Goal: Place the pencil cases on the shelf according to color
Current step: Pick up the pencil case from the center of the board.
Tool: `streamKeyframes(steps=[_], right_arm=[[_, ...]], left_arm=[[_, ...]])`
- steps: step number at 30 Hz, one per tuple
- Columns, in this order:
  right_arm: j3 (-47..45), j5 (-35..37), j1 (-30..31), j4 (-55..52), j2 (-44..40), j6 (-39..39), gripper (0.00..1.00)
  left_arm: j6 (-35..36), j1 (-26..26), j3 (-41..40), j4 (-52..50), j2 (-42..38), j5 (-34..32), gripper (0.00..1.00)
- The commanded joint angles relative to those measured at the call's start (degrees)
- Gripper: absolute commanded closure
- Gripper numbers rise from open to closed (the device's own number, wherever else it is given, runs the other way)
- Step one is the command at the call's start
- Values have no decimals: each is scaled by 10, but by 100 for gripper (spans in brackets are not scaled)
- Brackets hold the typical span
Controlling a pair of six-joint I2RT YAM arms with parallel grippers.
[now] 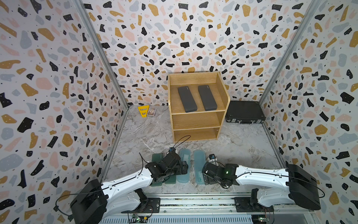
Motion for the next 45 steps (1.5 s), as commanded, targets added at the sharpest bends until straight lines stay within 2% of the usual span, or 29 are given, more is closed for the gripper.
streamKeyframes(steps=[1,8,17,22,28,33,41,45], right_arm=[[-9,18,1,-23,-29,8,0],[-21,5,1,-7,-73,-3,0],[-4,-25,2,38,-28,-3,0],[17,-26,6,49,23,5,0],[36,-19,17,57,42,14,0],[48,-12,24,56,44,16,0],[78,-18,35,58,111,28,0],[87,-7,42,55,133,41,0]], left_arm=[[-7,-8,20,33,16,-8,0],[-13,-16,27,55,58,-19,0],[-17,-17,21,84,81,-31,0],[-14,-18,20,47,67,-69,0],[-16,-17,13,-12,23,-127,0],[14,-16,34,-40,-13,-122,0],[21,-16,46,-93,-40,-166,0],[23,-8,60,-158,-82,-188,0]])
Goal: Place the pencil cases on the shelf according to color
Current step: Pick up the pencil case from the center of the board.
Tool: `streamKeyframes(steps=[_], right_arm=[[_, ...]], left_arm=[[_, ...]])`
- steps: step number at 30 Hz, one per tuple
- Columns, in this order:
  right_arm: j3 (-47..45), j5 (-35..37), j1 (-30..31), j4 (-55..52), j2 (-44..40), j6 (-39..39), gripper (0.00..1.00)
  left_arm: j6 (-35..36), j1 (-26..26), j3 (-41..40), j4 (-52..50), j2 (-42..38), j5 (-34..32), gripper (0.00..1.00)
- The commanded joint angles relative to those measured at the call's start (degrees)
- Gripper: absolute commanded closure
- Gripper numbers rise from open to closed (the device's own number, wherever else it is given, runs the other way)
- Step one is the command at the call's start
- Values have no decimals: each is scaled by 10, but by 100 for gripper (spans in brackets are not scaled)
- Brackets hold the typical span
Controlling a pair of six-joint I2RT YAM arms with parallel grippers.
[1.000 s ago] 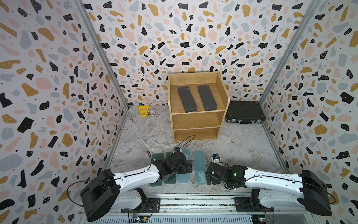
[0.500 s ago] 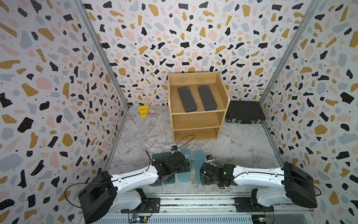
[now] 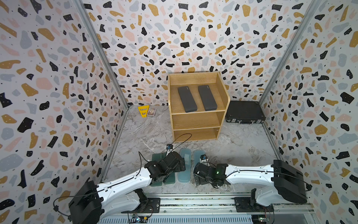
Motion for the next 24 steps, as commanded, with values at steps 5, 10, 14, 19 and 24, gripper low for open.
streamKeyframes(steps=[5,10,14,19,24], right_arm=[[9,28,8,-30,17,37,0],[-17,35,8,-55,13,56,0],[-49,40,8,-63,-17,66,0],[-73,48,8,-62,-60,40,0],[-78,50,6,-58,-73,15,0]], left_arm=[[31,18,36,-112,-96,-55,0],[32,24,28,-123,-115,-51,0],[29,23,24,-108,-106,-35,0],[26,23,23,-85,-85,-17,0],[25,23,22,-83,-77,-14,0]])
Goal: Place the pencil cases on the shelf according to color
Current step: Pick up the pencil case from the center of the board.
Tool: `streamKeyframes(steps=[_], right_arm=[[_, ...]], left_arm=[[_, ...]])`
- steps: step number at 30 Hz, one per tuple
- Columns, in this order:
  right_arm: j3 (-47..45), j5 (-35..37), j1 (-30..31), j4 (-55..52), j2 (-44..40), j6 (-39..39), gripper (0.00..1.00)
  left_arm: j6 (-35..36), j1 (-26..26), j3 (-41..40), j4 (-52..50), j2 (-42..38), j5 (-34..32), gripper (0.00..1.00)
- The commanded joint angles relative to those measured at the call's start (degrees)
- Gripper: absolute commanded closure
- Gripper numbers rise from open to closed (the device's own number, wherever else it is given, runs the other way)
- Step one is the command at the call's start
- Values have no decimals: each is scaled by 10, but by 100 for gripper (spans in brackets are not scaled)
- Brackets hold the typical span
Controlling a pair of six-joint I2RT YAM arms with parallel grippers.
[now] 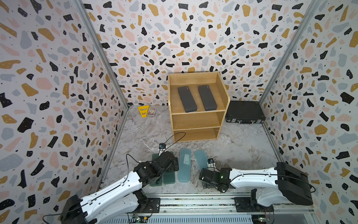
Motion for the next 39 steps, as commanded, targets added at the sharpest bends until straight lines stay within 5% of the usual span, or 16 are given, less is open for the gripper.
streamKeyframes(steps=[1,15,30,39], right_arm=[[-3,11,-3,-12,-10,-24,0],[-15,-70,-58,47,22,-109,0],[-26,-88,-43,29,60,-79,4],[-33,-80,-41,35,63,-72,19]], left_arm=[[3,2,1,13,-3,4,0],[3,2,-11,-2,-29,-7,0],[1,3,-15,5,-27,-7,0],[1,2,-13,0,-30,-8,0]])
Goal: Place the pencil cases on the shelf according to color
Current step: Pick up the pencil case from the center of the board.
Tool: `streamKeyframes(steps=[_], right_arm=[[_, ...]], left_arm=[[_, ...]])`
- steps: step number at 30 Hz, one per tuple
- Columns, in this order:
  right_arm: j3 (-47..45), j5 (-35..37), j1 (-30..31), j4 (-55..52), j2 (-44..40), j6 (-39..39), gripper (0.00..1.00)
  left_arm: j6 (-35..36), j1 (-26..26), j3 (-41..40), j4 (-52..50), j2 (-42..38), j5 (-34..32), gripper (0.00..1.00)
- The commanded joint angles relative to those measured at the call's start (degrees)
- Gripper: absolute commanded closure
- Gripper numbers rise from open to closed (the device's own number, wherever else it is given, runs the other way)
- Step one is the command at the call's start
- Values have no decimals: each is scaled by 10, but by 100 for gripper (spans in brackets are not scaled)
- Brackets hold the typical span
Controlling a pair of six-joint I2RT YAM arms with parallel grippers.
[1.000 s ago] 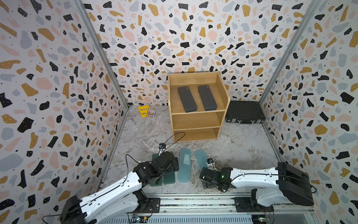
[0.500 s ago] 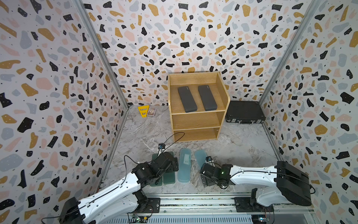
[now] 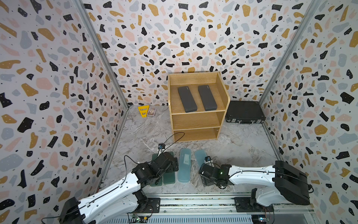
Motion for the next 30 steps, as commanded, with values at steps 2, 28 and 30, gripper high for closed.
streamKeyframes(steps=[2,28,30], right_arm=[[-41,-33,3,-14,26,18,21],[-24,53,1,-123,-188,-1,63],[-19,55,-1,-134,-201,-3,63]], left_arm=[[1,3,-7,1,-7,-7,0],[5,2,-1,-2,-7,-6,0],[5,2,0,-2,-7,-5,0]])
